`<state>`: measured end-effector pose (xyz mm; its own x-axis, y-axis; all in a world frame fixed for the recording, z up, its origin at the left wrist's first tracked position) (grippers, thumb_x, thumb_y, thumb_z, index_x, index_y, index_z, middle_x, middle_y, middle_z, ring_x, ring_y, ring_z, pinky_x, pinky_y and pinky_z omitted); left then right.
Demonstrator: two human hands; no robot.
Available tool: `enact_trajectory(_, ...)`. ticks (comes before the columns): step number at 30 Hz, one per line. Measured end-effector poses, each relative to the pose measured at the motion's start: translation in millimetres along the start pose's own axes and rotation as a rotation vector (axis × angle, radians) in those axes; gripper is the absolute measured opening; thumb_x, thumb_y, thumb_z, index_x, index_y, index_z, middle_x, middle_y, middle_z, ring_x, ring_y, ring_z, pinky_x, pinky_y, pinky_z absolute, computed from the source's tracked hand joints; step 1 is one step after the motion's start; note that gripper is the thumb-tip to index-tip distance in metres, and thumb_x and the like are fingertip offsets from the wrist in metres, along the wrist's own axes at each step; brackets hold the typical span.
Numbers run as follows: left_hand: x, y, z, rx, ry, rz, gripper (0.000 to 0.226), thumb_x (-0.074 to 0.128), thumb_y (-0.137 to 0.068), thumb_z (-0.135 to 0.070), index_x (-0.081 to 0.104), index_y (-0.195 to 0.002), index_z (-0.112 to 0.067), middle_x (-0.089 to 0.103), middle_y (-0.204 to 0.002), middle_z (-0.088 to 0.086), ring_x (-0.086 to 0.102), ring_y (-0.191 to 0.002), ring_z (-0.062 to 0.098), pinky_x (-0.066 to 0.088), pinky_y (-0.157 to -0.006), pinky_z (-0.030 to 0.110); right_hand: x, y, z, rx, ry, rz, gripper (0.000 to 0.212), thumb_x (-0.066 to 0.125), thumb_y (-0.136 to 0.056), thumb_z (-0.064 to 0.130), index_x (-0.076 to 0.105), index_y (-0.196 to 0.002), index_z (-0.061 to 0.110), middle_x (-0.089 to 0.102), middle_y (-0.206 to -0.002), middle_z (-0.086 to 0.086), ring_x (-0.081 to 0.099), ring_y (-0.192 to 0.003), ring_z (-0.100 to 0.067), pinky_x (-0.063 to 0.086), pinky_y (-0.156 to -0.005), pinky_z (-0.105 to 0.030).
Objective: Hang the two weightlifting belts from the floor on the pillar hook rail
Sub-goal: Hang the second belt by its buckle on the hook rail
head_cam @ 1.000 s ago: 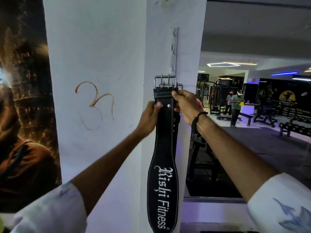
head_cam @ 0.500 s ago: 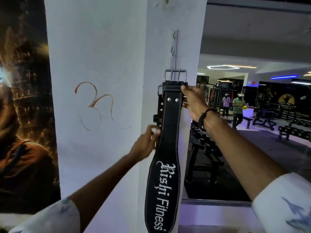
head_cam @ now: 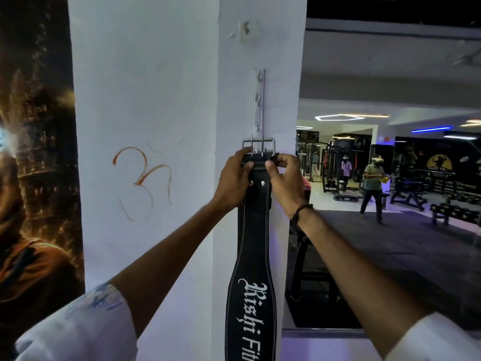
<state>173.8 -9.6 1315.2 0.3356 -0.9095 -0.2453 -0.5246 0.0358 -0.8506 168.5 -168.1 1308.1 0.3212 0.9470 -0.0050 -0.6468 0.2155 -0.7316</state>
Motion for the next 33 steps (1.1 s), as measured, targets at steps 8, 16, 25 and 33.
enact_trajectory(8,5.7,-8.3,5.5,-0.021,0.032,0.068,0.037,0.046,-0.095,-0.022,0.05,-0.131,-0.022,0.061,-0.117,0.005,0.066,-0.104,0.034,0.058,-0.082,0.057,11.9,-26.3,3.8,-0.118,0.219,0.183,0.05,0.056,-0.096,0.01,0.051,-0.139,0.035,0.051,-0.128,-0.003,0.052,-0.113,-0.013,0.044,-0.086,-0.015)
enact_trajectory(16,7.9,-42.4,-3.1,0.016,-0.029,0.068,0.028,0.047,-0.1,-0.005,0.054,-0.126,-0.014,0.059,-0.097,-0.005,0.069,-0.089,0.035,0.062,-0.066,0.049,18.5,-57.7,1.9,-0.145,0.149,0.141,0.028,0.06,-0.092,0.019,0.069,-0.111,0.037,0.064,-0.119,-0.002,0.068,-0.104,-0.024,0.058,-0.09,-0.042)
enact_trajectory(25,12.1,-104.8,23.0,-0.021,-0.063,-0.057,0.029,0.049,-0.102,-0.01,0.057,-0.127,-0.019,0.063,-0.111,0.002,0.064,-0.081,0.011,0.056,-0.062,0.015,29.6,-124.8,-3.1,-0.042,0.118,-0.024,0.023,0.065,-0.092,0.034,0.076,-0.108,0.022,0.076,-0.102,0.003,0.07,-0.096,-0.017,0.058,-0.087,-0.037)
enact_trajectory(33,22.5,-143.8,71.8,-0.164,-0.101,-0.062,0.026,0.057,-0.098,-0.014,0.063,-0.12,-0.026,0.057,-0.119,0.017,0.071,-0.069,0.032,0.06,-0.067,0.039,53.3,-172.1,-31.1,0.101,0.21,0.011,0.023,0.064,-0.092,0.033,0.076,-0.107,0.021,0.075,-0.109,-0.003,0.069,-0.098,-0.026,0.057,-0.088,-0.039)
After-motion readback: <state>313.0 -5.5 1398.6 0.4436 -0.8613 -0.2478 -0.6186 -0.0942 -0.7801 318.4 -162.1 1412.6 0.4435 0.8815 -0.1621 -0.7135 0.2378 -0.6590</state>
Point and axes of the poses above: each hand's wrist, its own y-axis away from the middle knuckle, its own x-axis out of the palm, z = x × y, the point moved 10 cm from there along -y, towards the middle knuckle
